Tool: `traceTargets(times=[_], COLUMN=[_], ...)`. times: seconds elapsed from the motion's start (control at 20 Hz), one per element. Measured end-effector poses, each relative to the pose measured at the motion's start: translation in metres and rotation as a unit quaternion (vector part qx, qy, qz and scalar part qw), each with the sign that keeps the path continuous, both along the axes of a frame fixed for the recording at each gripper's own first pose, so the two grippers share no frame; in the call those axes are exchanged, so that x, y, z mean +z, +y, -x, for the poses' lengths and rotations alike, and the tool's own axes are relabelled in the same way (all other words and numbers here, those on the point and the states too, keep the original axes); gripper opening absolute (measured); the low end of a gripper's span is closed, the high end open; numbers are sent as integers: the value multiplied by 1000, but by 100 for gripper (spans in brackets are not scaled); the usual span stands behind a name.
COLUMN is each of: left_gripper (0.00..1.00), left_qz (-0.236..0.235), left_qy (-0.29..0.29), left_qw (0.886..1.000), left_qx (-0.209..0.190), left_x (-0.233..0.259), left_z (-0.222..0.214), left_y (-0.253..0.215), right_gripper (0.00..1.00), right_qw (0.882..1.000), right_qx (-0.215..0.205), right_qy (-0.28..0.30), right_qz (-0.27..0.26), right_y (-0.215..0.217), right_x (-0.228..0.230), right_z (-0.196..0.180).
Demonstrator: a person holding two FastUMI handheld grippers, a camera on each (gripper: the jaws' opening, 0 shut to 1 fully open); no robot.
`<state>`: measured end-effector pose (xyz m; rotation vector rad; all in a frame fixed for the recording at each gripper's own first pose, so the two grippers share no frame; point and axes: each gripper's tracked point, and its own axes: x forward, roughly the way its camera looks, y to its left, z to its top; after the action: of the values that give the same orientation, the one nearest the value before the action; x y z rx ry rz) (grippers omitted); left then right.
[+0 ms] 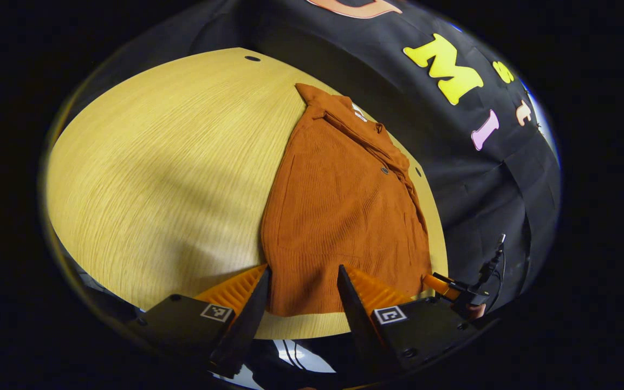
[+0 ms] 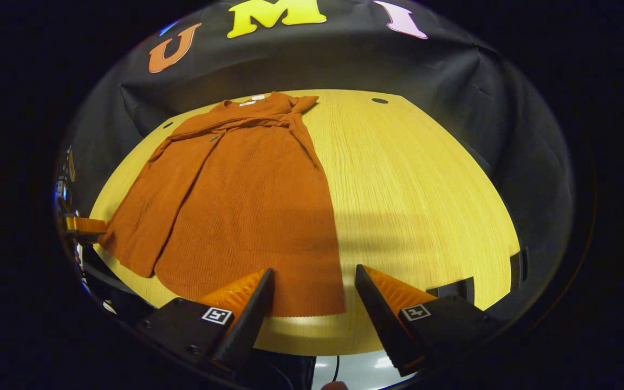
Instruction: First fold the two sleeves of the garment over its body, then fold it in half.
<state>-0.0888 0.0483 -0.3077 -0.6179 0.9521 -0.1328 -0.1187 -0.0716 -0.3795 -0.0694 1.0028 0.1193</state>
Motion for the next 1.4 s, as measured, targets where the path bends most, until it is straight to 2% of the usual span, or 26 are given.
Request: traceTargets(times=[0.05,0.15,0.2,0.25,0.3,0.35,0.45,0.5,0.8,0.95,1.15,1.3,1.4], left_gripper=[71,61,46,27,21,9,3,3,3,3,3,3,3], left_qz=[-2,-21,-31,-32,-26,-23,-17,-10,14,43,60,22,-9], left_qy=[2,11,18,20,20,24,29,26,13,20,-37,-106,-160], left_qw=[1000,1000,999,999,999,999,999,999,1000,999,997,993,983], left_qx=[0,9,19,29,39,43,39,33,24,24,-2,-49,-87], left_x=[0,-6,-12,-14,-12,-13,-13,-8,16,38,95,145,183], left_z=[0,1,1,0,0,-1,3,7,52,84,89,66,52], left_y=[0,7,13,15,16,15,10,7,9,10,4,0,-2], right_gripper=[92,73,58,42,44,6,5,3,5,5,5,5,5], right_qw=[1000,1000,1000,1000,1000,1000,999,999,995,987,976,965,956], right_qx=[0,9,10,13,6,-2,-9,-7,14,4,-2,-21,-34], right_qy=[1,-1,-1,-4,0,2,15,22,5,5,-22,-55,-84], right_qz=[-2,-5,-3,-12,-23,-27,-39,-47,-95,-162,-219,-254,-279], right_y=[5,14,17,20,22,22,25,27,35,45,57,56,53], right_x=[2,5,1,0,0,-1,-1,3,42,72,127,177,215], right_z=[3,4,3,1,2,0,4,10,53,69,62,35,9])
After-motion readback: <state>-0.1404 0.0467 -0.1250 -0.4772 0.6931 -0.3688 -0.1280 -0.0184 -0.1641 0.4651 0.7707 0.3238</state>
